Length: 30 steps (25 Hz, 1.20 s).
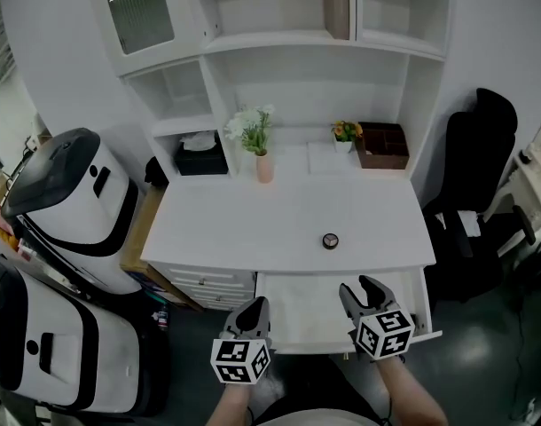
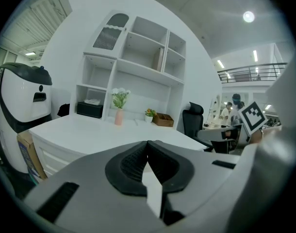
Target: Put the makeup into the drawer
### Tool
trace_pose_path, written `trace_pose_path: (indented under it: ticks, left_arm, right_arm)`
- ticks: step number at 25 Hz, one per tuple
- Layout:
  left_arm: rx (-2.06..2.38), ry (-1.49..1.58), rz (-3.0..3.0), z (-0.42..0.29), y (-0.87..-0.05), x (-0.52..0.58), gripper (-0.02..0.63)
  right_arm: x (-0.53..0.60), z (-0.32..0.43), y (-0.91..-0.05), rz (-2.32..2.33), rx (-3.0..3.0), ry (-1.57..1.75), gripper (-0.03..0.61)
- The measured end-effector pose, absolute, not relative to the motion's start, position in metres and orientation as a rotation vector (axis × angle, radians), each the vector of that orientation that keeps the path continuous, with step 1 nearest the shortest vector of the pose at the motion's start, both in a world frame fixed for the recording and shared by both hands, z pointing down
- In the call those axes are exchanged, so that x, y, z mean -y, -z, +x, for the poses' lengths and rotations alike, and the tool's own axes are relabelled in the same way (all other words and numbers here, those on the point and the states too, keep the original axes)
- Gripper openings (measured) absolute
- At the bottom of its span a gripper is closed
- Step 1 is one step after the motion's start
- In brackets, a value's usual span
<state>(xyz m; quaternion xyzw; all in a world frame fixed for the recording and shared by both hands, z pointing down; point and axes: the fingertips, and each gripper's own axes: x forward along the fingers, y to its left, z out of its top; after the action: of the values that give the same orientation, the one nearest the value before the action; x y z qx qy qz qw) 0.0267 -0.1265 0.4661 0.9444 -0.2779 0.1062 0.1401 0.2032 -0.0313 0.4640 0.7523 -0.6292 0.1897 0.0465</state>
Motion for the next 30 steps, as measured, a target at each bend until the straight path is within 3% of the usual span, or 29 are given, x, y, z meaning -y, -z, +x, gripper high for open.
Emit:
trace_pose_path:
  ticks: [24, 30]
  left_arm:
    - [0.961, -0.379, 2.620, 0.065, -0.487, 0.189, 0.003]
    - [0.996, -0.394, 2.588, 0.068, -0.494, 0.203, 0.003]
  right_arm:
    - [0.140, 0.270, -0.538, 2.021, 1.906, -0.698, 0.187]
    - [0.162, 0.278, -0.557, 1.958, 1.906, -0.745, 0.229]
